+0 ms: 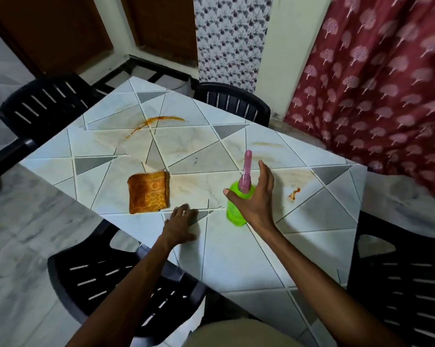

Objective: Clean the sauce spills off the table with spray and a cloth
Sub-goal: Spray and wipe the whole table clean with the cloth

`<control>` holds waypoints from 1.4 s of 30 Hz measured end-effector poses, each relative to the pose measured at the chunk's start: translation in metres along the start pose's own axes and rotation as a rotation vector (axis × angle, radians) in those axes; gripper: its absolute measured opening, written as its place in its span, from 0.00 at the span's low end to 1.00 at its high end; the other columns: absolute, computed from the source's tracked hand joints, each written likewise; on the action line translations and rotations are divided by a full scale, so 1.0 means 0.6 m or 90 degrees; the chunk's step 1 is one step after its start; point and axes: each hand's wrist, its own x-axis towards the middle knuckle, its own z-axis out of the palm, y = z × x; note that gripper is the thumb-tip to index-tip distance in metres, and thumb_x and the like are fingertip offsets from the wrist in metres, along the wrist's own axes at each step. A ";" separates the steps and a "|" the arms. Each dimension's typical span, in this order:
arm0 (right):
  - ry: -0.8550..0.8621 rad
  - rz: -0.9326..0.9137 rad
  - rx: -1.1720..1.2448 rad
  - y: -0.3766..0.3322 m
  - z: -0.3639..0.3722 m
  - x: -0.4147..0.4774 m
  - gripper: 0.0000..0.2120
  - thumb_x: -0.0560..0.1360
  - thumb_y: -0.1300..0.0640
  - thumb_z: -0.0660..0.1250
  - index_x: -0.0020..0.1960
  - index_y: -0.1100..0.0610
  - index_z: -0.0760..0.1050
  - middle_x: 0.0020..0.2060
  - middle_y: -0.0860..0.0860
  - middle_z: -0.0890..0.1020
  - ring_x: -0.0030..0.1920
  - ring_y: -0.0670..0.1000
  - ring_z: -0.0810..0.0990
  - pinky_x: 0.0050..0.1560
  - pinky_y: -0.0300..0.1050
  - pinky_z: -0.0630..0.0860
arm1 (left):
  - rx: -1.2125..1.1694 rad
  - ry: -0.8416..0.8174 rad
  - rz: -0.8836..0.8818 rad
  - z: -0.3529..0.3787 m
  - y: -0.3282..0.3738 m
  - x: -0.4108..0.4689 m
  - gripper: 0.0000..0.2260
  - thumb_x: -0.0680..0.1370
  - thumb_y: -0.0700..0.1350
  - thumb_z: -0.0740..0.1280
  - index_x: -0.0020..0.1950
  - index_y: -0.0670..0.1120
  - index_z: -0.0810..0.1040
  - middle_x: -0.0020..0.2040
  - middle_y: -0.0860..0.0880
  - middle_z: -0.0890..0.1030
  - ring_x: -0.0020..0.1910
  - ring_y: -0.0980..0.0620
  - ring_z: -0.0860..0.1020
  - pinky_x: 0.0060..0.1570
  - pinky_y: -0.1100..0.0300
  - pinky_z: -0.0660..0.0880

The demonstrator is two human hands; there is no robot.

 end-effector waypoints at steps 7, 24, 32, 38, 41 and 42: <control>-0.049 -0.148 0.040 -0.042 0.007 0.066 0.32 0.74 0.44 0.71 0.73 0.57 0.70 0.68 0.51 0.78 0.66 0.53 0.78 0.67 0.50 0.74 | -0.043 0.012 -0.019 -0.015 0.019 -0.002 0.44 0.61 0.51 0.82 0.74 0.53 0.67 0.77 0.47 0.59 0.74 0.44 0.63 0.67 0.46 0.71; 0.113 0.298 0.065 0.068 -0.141 0.104 0.03 0.77 0.55 0.66 0.47 0.51 0.78 0.35 0.39 0.79 0.32 0.58 0.86 0.48 0.53 0.83 | 0.043 0.010 0.192 -0.068 0.283 0.177 0.23 0.76 0.53 0.66 0.69 0.46 0.71 0.65 0.42 0.73 0.62 0.39 0.74 0.57 0.49 0.74; 0.211 0.448 0.016 0.181 -0.238 0.129 0.24 0.72 0.52 0.63 0.68 0.51 0.76 0.49 0.59 0.84 0.41 0.60 0.85 0.54 0.56 0.81 | 0.115 0.034 0.287 -0.057 0.353 0.283 0.36 0.70 0.57 0.60 0.76 0.47 0.63 0.76 0.42 0.63 0.73 0.40 0.64 0.67 0.41 0.68; 0.313 0.508 0.264 0.213 -0.299 0.161 0.23 0.75 0.65 0.63 0.66 0.49 0.75 0.35 0.53 0.78 0.23 0.49 0.76 0.29 0.44 0.74 | 0.181 -0.055 0.317 -0.050 0.357 0.340 0.40 0.72 0.53 0.71 0.80 0.50 0.55 0.81 0.46 0.51 0.78 0.42 0.54 0.73 0.43 0.60; 0.362 0.518 0.268 0.218 -0.315 0.178 0.18 0.77 0.62 0.63 0.66 0.55 0.77 0.31 0.54 0.78 0.22 0.49 0.75 0.24 0.40 0.73 | 0.195 -0.075 0.308 -0.046 0.367 0.352 0.42 0.71 0.52 0.74 0.80 0.51 0.56 0.81 0.47 0.52 0.78 0.43 0.53 0.73 0.45 0.61; 0.372 0.522 0.270 0.220 -0.317 0.181 0.17 0.78 0.61 0.63 0.66 0.58 0.78 0.29 0.54 0.78 0.21 0.48 0.74 0.24 0.38 0.73 | 0.189 -0.071 0.303 -0.043 0.369 0.353 0.42 0.71 0.52 0.74 0.80 0.51 0.56 0.80 0.47 0.52 0.78 0.43 0.54 0.72 0.45 0.62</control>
